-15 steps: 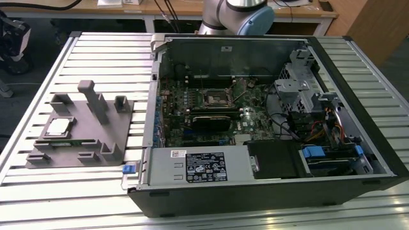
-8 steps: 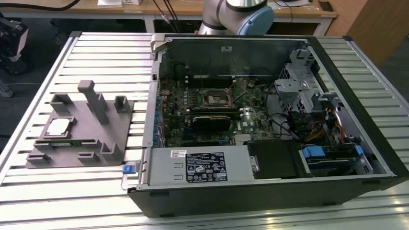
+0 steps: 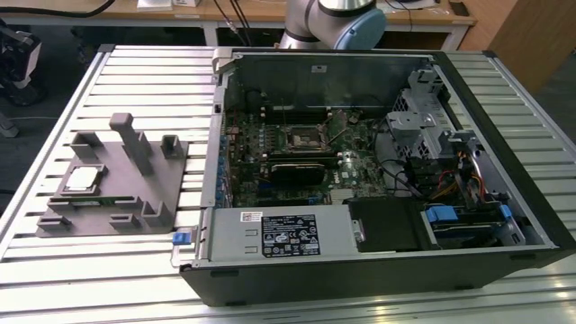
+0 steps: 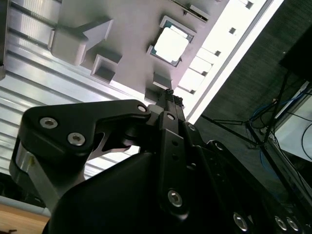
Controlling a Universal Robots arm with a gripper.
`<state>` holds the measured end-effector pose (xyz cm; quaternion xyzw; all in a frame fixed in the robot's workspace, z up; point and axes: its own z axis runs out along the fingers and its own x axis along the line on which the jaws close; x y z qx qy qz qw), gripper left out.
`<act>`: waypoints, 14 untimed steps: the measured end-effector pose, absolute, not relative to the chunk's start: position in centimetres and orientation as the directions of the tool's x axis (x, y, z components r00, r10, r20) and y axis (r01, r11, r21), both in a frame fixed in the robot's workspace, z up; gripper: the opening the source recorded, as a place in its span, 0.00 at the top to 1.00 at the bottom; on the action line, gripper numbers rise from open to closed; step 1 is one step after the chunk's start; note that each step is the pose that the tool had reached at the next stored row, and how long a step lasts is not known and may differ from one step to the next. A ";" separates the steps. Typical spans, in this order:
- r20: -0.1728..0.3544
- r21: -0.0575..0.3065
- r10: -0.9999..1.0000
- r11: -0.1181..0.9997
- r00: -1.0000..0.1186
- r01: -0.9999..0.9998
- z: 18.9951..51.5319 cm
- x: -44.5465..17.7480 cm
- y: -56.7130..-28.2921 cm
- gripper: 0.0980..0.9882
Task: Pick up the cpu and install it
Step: 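Pick up the cpu and move it towards the insertion slot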
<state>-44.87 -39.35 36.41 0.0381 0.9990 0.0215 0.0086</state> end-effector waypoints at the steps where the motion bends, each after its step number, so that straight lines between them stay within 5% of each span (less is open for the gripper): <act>1: -0.016 0.044 0.076 0.996 -0.997 0.076 36.3 -44.9 -39.4 0.99; 14: -0.015 0.046 0.076 0.996 -0.997 0.076 35.5 -44.9 -39.4 0.99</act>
